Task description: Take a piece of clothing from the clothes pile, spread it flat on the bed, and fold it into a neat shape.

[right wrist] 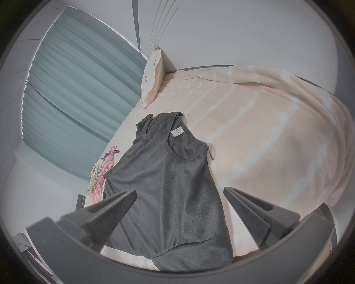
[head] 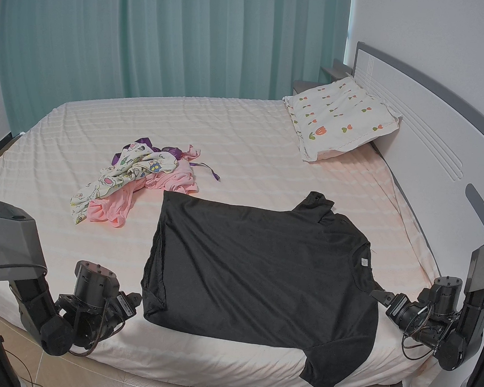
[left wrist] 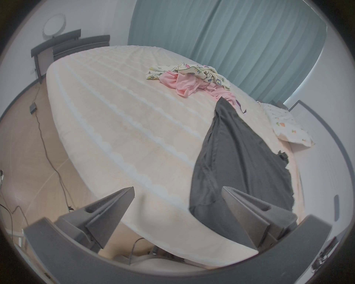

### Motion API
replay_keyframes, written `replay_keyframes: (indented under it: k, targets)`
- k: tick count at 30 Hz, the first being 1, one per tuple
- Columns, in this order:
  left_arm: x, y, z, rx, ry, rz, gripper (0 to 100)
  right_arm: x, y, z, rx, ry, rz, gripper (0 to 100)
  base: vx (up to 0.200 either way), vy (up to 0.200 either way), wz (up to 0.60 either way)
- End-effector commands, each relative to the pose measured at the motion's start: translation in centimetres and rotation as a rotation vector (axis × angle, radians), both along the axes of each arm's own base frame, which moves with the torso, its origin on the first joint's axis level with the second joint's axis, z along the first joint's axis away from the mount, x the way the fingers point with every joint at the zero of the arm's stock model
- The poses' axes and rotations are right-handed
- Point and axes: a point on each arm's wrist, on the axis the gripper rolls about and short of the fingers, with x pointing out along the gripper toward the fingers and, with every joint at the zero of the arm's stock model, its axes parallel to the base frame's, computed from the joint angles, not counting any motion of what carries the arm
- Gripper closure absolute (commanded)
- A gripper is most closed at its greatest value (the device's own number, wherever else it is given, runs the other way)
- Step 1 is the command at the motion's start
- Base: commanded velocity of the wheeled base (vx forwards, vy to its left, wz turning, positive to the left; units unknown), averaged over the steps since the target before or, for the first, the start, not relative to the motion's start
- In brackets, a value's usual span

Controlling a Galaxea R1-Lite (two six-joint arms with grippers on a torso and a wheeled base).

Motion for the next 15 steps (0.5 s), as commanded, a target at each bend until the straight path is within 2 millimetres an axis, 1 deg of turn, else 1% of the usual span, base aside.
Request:
replay_keyframes:
  k: [1,4,6,8,10,15]
  targets:
    - [0.6,0.7,1.7,-0.065,-0.060,-0.003,0,0.0,0.0,0.2,0.002,-0.013,0.002,0,0.000,0.000,0.00]
    - [1.2,0.3,1.8,-0.106,-0.066,-0.045,0,0.0,0.0,0.2,0.002,-0.012,0.000,0,0.000,0.000,0.00]
    - [2.0,0.0,1.6,-0.119,-0.062,-0.069,0,0.0,0.0,0.2,0.002,-0.013,-0.001,0,0.000,0.000,0.00]
    - [2.9,-0.5,0.9,-0.109,-0.029,-0.081,0,0.0,0.0,0.2,0.002,-0.015,-0.001,0,0.000,0.000,0.00]
    - [4.0,-0.9,0.6,-0.103,0.005,-0.086,0,0.0,-0.1,0.2,0.002,-0.015,-0.003,0,0.000,0.000,0.00]
    - [5.9,-2.0,0.8,-0.108,0.075,-0.105,0,0.0,-0.1,0.2,0.002,-0.015,-0.004,0,0.000,0.000,0.00]
